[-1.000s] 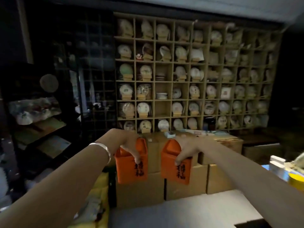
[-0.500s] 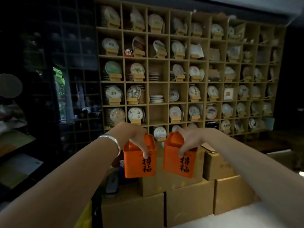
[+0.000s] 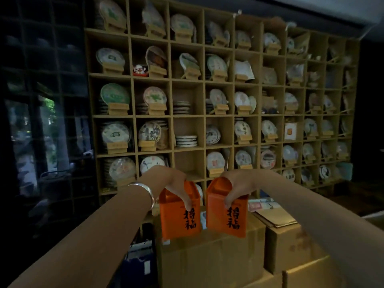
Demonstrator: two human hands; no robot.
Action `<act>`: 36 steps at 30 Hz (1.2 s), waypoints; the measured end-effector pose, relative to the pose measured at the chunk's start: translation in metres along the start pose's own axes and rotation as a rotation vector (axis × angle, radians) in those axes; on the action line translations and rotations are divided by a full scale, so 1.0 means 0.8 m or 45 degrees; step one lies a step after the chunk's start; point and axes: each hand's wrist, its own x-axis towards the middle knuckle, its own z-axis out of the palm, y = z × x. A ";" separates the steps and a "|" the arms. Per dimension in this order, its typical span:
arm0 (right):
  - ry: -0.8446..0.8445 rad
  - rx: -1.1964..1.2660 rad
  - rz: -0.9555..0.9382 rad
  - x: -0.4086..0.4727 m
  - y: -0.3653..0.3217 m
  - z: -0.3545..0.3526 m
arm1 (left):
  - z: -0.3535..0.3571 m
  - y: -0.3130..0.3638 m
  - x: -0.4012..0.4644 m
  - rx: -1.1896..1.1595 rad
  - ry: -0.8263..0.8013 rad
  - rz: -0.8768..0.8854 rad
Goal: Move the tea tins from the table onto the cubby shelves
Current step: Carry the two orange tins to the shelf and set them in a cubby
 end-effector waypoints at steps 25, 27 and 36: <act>0.188 0.059 0.191 0.388 0.390 -0.193 | -0.191 0.098 0.594 -0.057 0.139 0.163; 0.176 0.044 0.154 0.421 0.426 -0.209 | -0.206 0.115 0.635 -0.068 0.146 0.133; 0.093 -0.013 0.000 0.581 0.534 -0.274 | -0.269 0.167 0.767 -0.215 0.098 0.000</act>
